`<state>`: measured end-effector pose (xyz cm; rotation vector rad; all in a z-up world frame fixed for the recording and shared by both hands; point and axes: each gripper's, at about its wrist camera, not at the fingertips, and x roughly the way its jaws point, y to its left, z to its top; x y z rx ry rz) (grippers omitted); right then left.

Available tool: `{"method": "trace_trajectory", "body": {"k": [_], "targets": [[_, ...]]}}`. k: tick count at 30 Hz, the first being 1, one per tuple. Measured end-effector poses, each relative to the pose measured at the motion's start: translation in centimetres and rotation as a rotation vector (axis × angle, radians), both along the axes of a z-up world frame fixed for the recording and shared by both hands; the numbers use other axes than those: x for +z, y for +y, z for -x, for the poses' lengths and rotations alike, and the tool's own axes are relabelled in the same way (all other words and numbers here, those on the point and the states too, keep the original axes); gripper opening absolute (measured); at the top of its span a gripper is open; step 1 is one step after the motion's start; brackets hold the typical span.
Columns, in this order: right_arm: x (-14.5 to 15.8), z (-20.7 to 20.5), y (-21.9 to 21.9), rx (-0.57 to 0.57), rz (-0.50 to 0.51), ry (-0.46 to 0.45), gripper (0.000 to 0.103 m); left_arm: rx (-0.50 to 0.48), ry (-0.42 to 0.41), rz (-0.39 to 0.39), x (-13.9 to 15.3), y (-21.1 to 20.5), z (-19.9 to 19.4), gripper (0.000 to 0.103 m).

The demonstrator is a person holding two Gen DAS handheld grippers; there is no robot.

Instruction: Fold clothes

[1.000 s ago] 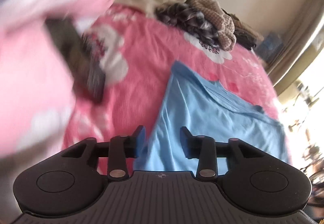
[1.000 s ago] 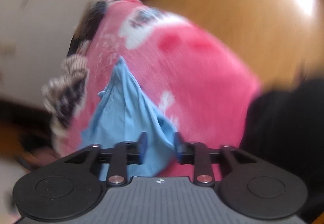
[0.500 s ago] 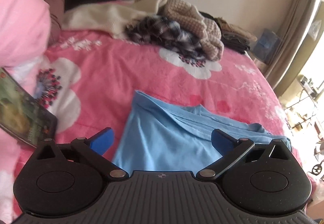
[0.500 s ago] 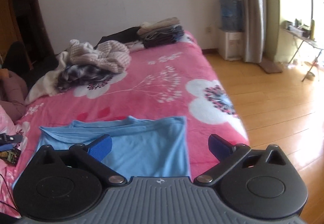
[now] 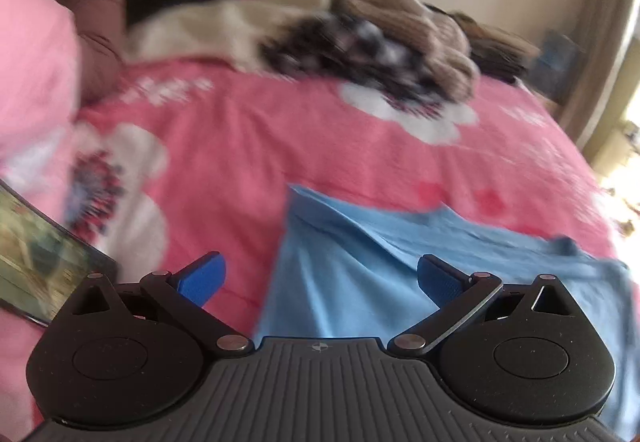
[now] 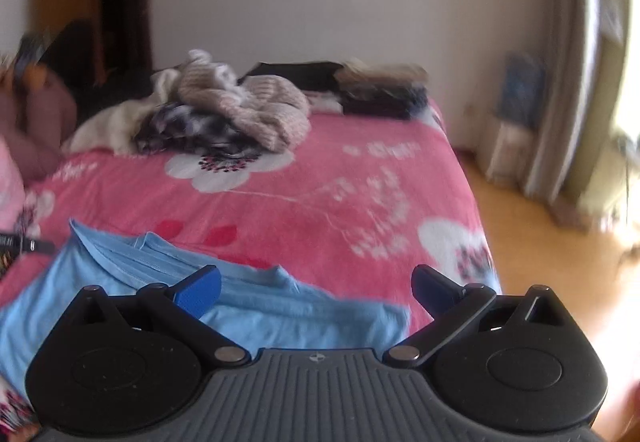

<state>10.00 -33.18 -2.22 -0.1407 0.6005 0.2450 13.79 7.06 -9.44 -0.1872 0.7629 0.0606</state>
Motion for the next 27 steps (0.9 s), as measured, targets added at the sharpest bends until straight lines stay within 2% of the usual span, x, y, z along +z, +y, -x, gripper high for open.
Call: {"method": "trace_trajectory", "body": {"k": [5, 8, 11, 13, 14, 17, 20, 23, 27], "targets": [[-0.4, -1.8, 5.5, 0.198, 0.007, 0.015, 0.103, 0.009, -0.03, -0.023, -0.2, 0.7, -0.8, 0.103], [-1.6, -2.5, 9.6, 0.32, 0.076, 0.026, 0.103, -0.001, -0.055, -0.067, -0.3, 0.6, -1.4, 0.102], [-3.0, -2.6, 13.0, 0.442, 0.129, 0.027, 0.1, -0.004, -0.068, -0.09, -0.4, 0.6, -2.1, 0.094], [-3.9, -2.5, 14.8, 0.512, 0.148, 0.039, 0.097, 0.006, -0.067, -0.077, -0.6, 0.8, -2.6, 0.082], [-4.3, -2.6, 15.5, 0.54, 0.148, 0.052, 0.092, 0.012, -0.067, -0.066, -0.8, 1.0, -2.7, 0.071], [-5.6, -2.9, 17.0, 0.601, 0.146, 0.106, 0.073, 0.02, -0.054, -0.02, -1.4, 1.6, -3.3, 0.057], [-7.0, -3.5, 18.2, 0.641, 0.151, 0.158, 0.063, 0.005, -0.033, 0.023, -1.9, 2.0, -3.8, 0.056], [-8.4, -4.1, 18.9, 0.659, 0.161, 0.186, 0.046, -0.017, -0.041, -0.008, -2.3, 1.6, -3.8, 0.056], [-10.4, -5.4, 19.7, 0.642, 0.219, 0.183, 0.043, -0.022, -0.035, -0.014, -2.7, 1.8, -4.0, 0.057]]}}
